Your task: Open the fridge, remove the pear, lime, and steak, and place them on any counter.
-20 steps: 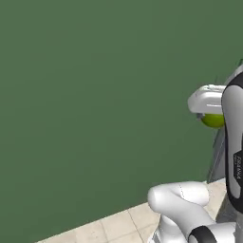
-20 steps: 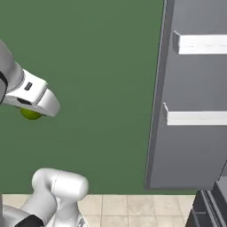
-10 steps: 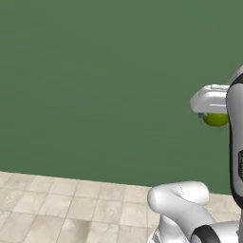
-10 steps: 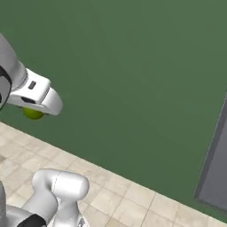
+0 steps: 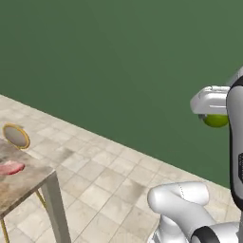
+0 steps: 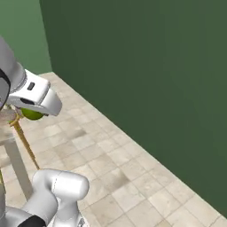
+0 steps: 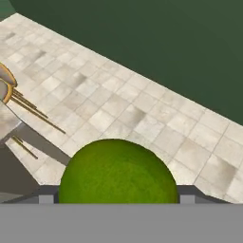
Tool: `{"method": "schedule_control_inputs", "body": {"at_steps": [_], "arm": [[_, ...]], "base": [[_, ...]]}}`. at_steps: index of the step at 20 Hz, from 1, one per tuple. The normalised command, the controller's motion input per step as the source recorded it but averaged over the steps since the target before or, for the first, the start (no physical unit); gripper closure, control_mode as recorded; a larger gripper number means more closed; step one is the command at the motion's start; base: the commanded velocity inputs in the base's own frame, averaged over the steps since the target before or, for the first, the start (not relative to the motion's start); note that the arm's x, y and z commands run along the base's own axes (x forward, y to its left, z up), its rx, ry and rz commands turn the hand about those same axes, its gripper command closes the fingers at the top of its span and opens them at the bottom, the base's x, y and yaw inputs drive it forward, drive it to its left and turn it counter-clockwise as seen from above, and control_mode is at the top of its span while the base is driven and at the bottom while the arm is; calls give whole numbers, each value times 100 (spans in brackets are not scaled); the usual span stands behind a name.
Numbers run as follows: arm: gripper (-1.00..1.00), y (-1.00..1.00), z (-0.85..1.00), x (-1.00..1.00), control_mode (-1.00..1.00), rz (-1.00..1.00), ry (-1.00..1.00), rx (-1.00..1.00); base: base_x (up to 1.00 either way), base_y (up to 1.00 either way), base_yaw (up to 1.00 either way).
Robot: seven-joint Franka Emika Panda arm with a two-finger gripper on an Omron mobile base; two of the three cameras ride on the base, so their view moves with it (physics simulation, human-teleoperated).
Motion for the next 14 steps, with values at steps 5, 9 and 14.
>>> {"method": "schedule_control_inputs", "body": {"at_steps": [5, 9, 14], "arm": [[100, 0, 0, 0, 100, 0, 0, 0], [100, 0, 0, 0, 100, 0, 0, 0], [100, 0, 0, 0, 100, 0, 0, 0]], "base": [[-46, 30, 62], [0, 74, 59], [-15, 73, 64]]}}
